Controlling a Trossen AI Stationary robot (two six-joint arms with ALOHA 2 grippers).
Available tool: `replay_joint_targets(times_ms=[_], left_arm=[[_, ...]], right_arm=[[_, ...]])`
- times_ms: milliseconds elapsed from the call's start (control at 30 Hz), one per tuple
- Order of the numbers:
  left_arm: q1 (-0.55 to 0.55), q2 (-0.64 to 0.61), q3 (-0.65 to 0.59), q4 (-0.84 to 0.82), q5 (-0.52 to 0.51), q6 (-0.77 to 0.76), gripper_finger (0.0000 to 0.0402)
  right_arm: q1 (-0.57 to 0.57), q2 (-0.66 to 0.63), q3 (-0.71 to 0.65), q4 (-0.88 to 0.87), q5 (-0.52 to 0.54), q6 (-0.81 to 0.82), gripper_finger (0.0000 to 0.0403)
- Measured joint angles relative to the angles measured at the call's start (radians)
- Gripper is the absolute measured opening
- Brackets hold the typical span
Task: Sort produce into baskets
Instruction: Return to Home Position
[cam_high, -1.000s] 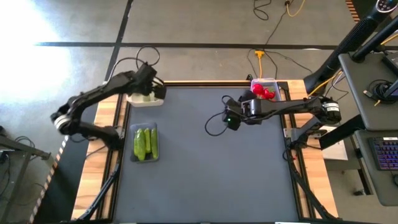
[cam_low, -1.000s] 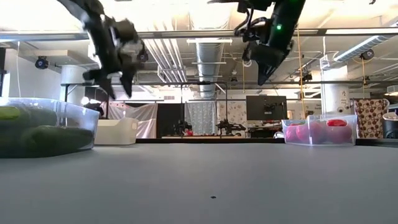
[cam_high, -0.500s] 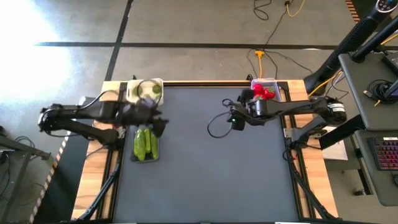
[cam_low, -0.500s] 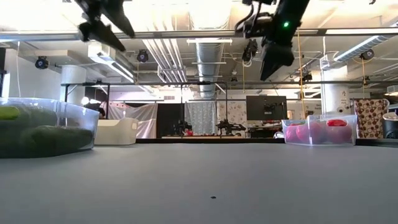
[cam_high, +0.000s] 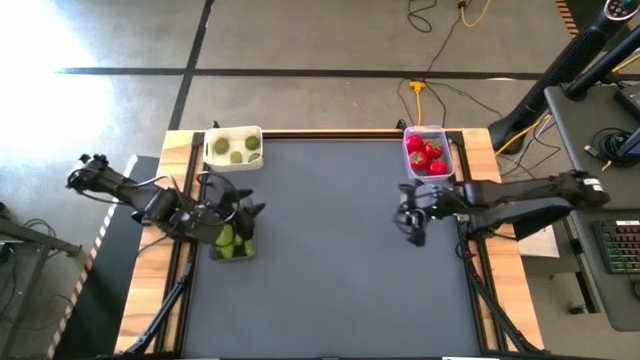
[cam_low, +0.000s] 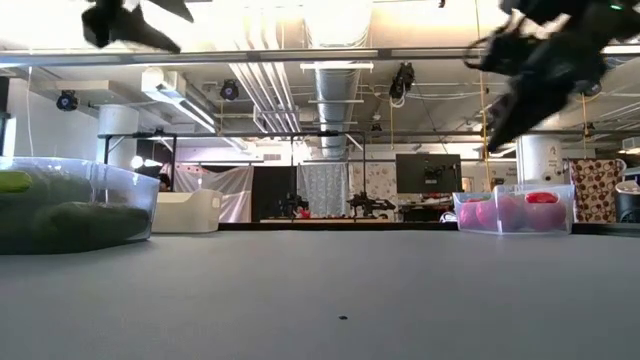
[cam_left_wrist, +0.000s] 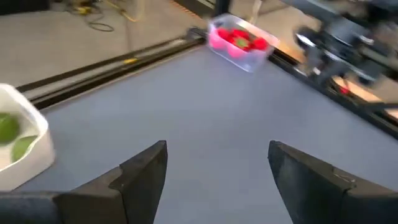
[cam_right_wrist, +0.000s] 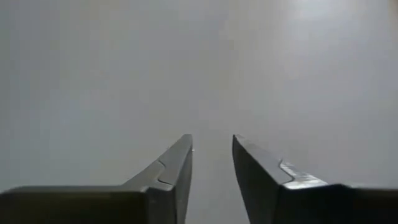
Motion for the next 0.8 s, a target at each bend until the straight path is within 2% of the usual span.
replay_joint_targets(times_ms=[100,200,267,333,433,533,633,800], left_arm=[[0.042,-0.045,-0.082,0.058,-0.011,-0.017,0.0262],[0.095,-0.094,-0.193,0.217,0.014,0.025,0.0262],[0.141,-0.118,-0.273,0.388,0.086,0.099,0.0262],[0.202,-0.13,-0.353,0.567,0.231,0.19,0.0262],[0.311,-0.118,-0.468,0.81,0.5,0.282,0.0262],[0.41,-0.1,-0.559,0.936,0.689,0.294,0.0262],[0.47,-0.105,-0.609,1.003,0.746,0.305,0.0262],[0.501,-0.17,-0.664,1.001,0.749,0.33,0.0262]], right_arm=[[0.0,-0.118,-0.061,0.019,-0.115,0.119,0.0083],[-0.001,-0.221,-0.063,0.032,-0.117,0.222,0.0065],[-0.002,-0.272,-0.052,0.031,-0.117,0.249,0.0058],[-0.002,-0.304,-0.043,0.034,-0.115,0.183,0.0055],[-0.002,-0.333,-0.041,0.007,-0.093,-0.014,0.0054],[-0.002,-0.339,-0.041,0.01,-0.092,-0.084,0.0054],[-0.003,-0.329,-0.043,0.071,-0.086,-0.073,0.0054],[-0.002,-0.294,-0.092,0.324,-0.048,-0.264,0.0054]])
